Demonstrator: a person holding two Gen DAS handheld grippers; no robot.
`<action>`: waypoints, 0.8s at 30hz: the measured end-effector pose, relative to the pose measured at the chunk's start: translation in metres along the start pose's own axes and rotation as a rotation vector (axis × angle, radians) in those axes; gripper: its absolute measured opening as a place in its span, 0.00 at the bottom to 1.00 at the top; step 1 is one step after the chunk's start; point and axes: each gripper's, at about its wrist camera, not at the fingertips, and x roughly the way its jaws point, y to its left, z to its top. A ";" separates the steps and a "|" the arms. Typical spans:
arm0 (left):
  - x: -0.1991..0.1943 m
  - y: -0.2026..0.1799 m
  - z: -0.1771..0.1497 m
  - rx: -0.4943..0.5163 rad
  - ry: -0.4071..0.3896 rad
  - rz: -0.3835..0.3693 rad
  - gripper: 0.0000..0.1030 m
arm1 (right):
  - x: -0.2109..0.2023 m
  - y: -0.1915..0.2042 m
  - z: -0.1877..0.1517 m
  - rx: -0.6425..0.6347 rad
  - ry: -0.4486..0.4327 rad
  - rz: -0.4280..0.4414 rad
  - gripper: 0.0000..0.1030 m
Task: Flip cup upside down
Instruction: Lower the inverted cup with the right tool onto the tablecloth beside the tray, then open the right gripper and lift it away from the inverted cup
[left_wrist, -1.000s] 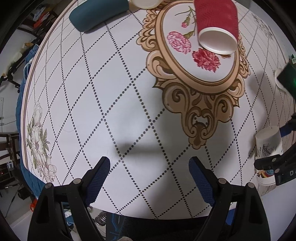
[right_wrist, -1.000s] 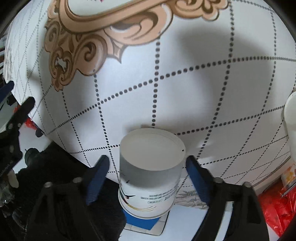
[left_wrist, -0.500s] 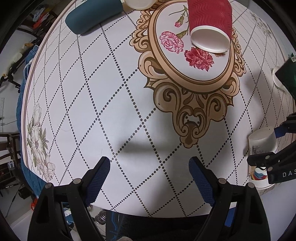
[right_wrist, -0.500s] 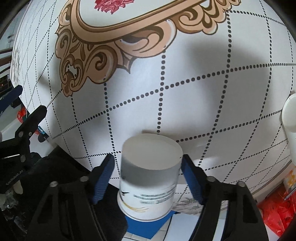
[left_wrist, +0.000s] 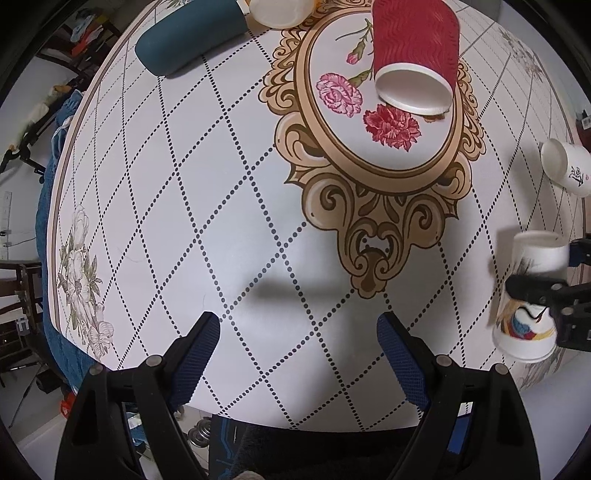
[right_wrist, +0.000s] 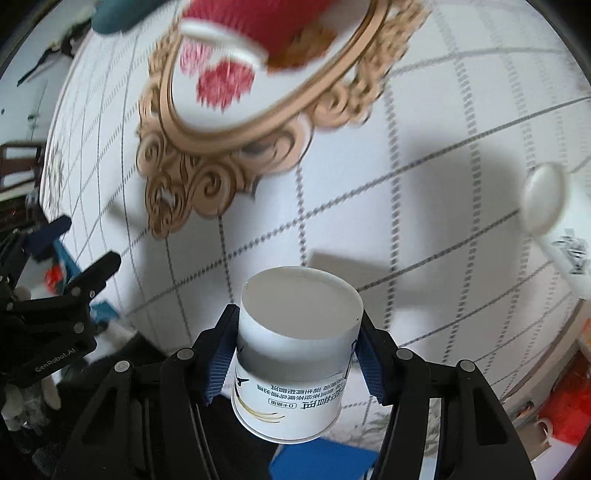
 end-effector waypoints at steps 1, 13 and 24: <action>0.000 0.001 0.001 -0.003 0.002 -0.003 0.84 | -0.007 -0.001 -0.004 0.021 -0.053 -0.001 0.60; 0.007 0.007 0.016 -0.037 0.020 0.002 0.84 | -0.060 -0.011 -0.028 0.124 -0.619 -0.127 0.60; 0.015 -0.009 0.006 -0.012 0.018 0.030 0.84 | -0.034 0.001 -0.055 0.079 -0.697 -0.151 0.60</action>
